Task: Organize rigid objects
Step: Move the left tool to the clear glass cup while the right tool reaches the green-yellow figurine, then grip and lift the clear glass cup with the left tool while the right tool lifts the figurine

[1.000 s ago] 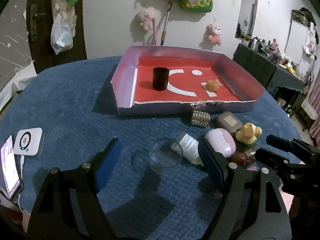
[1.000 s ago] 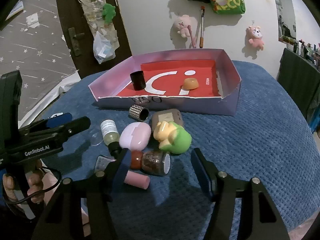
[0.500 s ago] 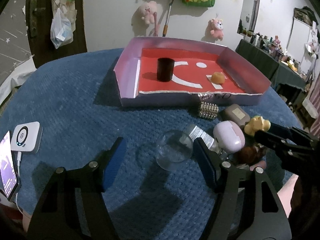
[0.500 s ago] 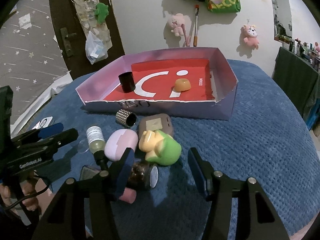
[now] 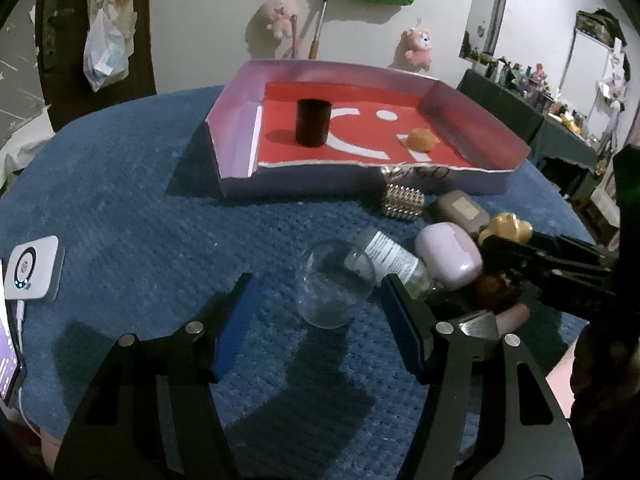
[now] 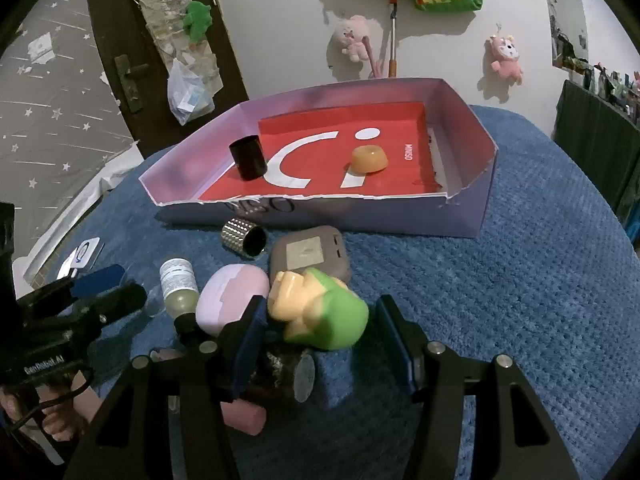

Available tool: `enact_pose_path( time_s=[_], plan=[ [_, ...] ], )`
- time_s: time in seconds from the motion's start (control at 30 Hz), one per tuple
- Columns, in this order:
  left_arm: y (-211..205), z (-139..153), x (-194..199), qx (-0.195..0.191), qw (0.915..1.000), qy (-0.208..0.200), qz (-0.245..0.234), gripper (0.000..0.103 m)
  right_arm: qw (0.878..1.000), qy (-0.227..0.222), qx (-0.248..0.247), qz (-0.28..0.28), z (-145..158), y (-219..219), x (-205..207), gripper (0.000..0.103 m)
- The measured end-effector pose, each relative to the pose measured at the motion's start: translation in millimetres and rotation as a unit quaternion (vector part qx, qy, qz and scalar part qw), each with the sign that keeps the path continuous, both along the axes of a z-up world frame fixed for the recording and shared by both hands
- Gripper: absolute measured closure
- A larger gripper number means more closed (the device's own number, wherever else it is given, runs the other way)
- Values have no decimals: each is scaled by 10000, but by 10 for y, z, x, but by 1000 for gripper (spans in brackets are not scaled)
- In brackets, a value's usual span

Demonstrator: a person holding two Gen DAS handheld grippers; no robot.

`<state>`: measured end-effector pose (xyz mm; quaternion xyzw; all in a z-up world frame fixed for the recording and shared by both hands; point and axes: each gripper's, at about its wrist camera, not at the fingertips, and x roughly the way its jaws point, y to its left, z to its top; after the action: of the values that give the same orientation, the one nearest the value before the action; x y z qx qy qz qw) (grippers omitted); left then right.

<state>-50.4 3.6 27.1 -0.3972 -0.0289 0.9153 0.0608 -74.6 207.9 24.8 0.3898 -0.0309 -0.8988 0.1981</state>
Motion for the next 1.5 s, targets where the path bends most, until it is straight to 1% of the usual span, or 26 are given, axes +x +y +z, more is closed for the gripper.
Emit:
enact_pose_path(
  time_s=[0.1,0.23,0.27,0.33,0.37,0.47,0.53,0.6,0.77,1.07,1.5],
  plan=[
    [-9,-31,-10,-40,10000,-29,15,41,10000,-9,-4,33,-10,-17,-13,48],
    [-37,-52,-26,-9,10000,-30,42,41,10000,-6,-5,34,-12,-22,-18,48],
    [-46,-52,-33,22,10000,-14,60,46,10000,-4,-5,35,-13,-28,-17,49],
    [-57,-50,-43,151,9999,-9,-9,63,10000,1,-8,25,-13,-22,-15,49],
    [-54,-45,-46,214,9998,-12,-46,65,10000,5,-17,16,-14,-21,-15,49],
    [-27,-39,-49,126,9999,15,-42,65,10000,39,2,22,-5,-26,-5,50],
    [-34,-31,-38,167,9998,30,-50,66,10000,88,-30,22,16,-22,8,52],
    [-53,-1,-18,223,9997,82,-45,66,9999,120,-51,26,34,-8,16,52],
    [-71,40,-14,227,9996,145,-31,66,9998,183,-75,18,78,8,32,52],
    [-51,143,-39,295,9992,267,-106,66,9986,504,-24,132,301,-48,103,52],
    [5,218,-96,256,9988,374,-184,66,9979,581,-70,275,373,-95,101,52]
  ],
)
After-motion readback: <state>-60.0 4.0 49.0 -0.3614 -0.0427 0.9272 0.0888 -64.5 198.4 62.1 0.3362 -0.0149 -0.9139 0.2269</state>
